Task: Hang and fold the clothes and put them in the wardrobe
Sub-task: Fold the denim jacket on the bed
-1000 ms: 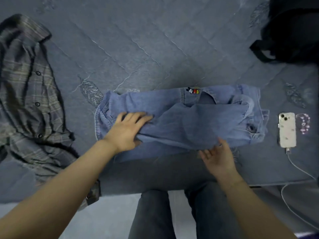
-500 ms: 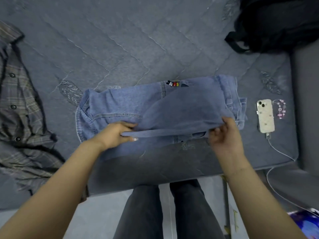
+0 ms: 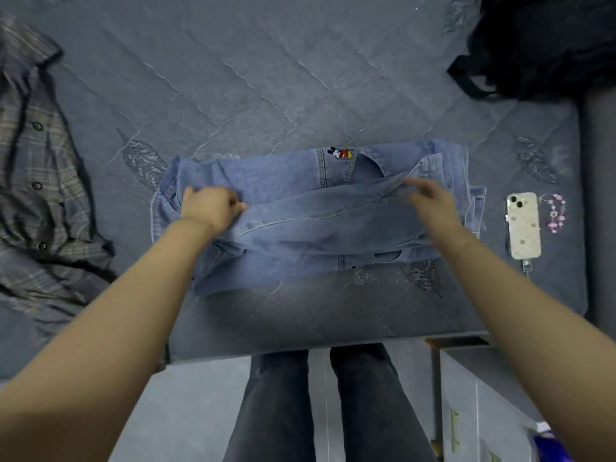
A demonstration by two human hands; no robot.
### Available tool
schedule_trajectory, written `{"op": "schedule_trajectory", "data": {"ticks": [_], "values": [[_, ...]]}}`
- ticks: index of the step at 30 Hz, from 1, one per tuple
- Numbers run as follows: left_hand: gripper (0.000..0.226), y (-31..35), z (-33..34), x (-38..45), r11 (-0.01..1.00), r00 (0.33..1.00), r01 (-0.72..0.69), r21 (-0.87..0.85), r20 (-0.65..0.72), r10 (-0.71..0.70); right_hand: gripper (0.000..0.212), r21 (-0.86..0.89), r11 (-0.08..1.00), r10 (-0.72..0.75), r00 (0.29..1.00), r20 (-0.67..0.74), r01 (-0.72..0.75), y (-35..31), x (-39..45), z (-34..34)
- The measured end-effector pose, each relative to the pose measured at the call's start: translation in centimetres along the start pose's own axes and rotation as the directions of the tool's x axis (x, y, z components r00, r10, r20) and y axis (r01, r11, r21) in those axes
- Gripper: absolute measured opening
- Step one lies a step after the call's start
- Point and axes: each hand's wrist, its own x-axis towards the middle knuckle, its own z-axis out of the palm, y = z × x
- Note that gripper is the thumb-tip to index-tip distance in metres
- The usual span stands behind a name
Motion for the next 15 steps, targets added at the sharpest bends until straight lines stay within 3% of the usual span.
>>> {"op": "schedule_trajectory", "data": {"ticks": [2,4,7,9,11,13,15], "values": [[0.019,1.3,1.5,-1.8,0.999,0.972,-0.007,-0.051,-0.234,-0.005,0.030,-0.041,0.994,-0.104,0.987,-0.125,0.099,2.1,-0.2,-2.0],[0.033,3.0,3.2,-4.2,0.988,0.912,-0.039,-0.151,-0.409,-0.026,0.031,-0.149,0.979,-0.164,0.968,-0.191,0.137,4.3,-0.5,-3.9],[0.032,6.5,5.5,-8.0,0.931,0.804,-0.049,-0.361,-0.567,-0.178,0.032,-0.338,0.920,-0.264,0.951,-0.162,0.198,6.5,-0.4,-5.6],[0.031,8.8,7.3,-9.6,0.817,0.751,-0.008,-0.577,-0.543,-0.376,0.033,-0.423,0.871,-0.326,0.938,-0.121,0.248,6.7,0.4,-5.9],[0.043,10.8,9.1,-10.4,0.626,0.761,0.062,-0.777,-0.369,-0.533,0.039,-0.489,0.833,-0.339,0.937,-0.082,0.259,6.2,1.7,-5.7],[0.060,12.6,10.5,-10.6,0.492,0.793,0.167,-0.854,-0.180,-0.582,0.048,-0.554,0.798,-0.300,0.954,-0.023,0.237,5.7,3.3,-5.3],[0.067,13.7,11.3,-10.1,0.468,0.811,0.189,-0.863,-0.132,-0.570,0.052,-0.567,0.794,-0.237,0.971,0.041,0.218,5.4,4.6,-5.2]]}}
